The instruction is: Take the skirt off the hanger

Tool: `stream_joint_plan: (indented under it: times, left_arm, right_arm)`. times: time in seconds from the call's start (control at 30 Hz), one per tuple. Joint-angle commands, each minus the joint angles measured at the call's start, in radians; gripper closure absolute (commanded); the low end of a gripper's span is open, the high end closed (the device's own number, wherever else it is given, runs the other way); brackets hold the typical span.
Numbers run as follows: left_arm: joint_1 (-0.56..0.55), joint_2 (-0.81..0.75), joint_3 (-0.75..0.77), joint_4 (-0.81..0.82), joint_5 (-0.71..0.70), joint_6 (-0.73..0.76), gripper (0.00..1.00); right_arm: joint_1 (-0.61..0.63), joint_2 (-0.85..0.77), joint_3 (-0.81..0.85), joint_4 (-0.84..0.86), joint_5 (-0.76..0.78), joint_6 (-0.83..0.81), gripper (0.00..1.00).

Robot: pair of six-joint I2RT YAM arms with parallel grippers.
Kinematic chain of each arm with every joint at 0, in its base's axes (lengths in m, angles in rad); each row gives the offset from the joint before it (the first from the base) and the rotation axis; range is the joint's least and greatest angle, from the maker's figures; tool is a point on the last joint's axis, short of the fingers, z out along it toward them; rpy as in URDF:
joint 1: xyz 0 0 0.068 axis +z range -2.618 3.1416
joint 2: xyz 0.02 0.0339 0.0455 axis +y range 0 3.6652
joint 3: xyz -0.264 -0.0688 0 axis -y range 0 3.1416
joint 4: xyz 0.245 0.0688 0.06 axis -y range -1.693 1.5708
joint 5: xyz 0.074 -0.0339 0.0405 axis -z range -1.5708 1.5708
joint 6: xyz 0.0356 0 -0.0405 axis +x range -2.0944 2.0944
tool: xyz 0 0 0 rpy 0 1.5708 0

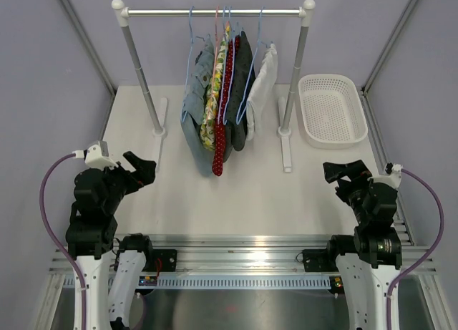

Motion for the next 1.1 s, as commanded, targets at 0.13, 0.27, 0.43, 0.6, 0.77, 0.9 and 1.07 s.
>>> stream_joint_plan:
  times: [0.13, 0.27, 0.43, 0.6, 0.77, 0.9, 1.07]
  left_arm:
    - [-0.005, 0.005, 0.154, -0.077, -0.081, 0.082, 0.01]
    - [-0.005, 0.105, 0.36, -0.156, -0.089, 0.127, 0.01]
    - [-0.011, 0.253, 0.522, -0.136, 0.029, 0.093, 0.01]
    - [-0.025, 0.463, 0.863, -0.182, 0.052, 0.067, 0.04]
    - [-0.349, 0.719, 1.2, -0.237, -0.327, 0.142, 0.01]
    - [-0.558, 1.098, 1.662, -0.39, -0.384, 0.198, 0.01]
    - [-0.713, 1.075, 1.465, -0.177, -0.378, 0.222, 0.01]
  right_arm:
    - [0.001, -0.001, 0.049, -0.135, 0.017, -0.033, 0.03]
    - [0.001, -0.014, 0.063, -0.14, 0.027, -0.024, 0.02]
    - [0.001, 0.041, 0.125, -0.035, -0.111, -0.085, 0.01]
    - [0.001, 0.328, 0.454, -0.257, 0.104, -0.28, 0.02]
    - [0.001, 0.477, 0.668, -0.33, 0.223, -0.354, 0.02]
    - [0.002, 0.503, 0.727, -0.338, 0.202, -0.338, 0.02]
    - [0.001, 0.45, 0.673, -0.313, 0.136, -0.349, 0.02]
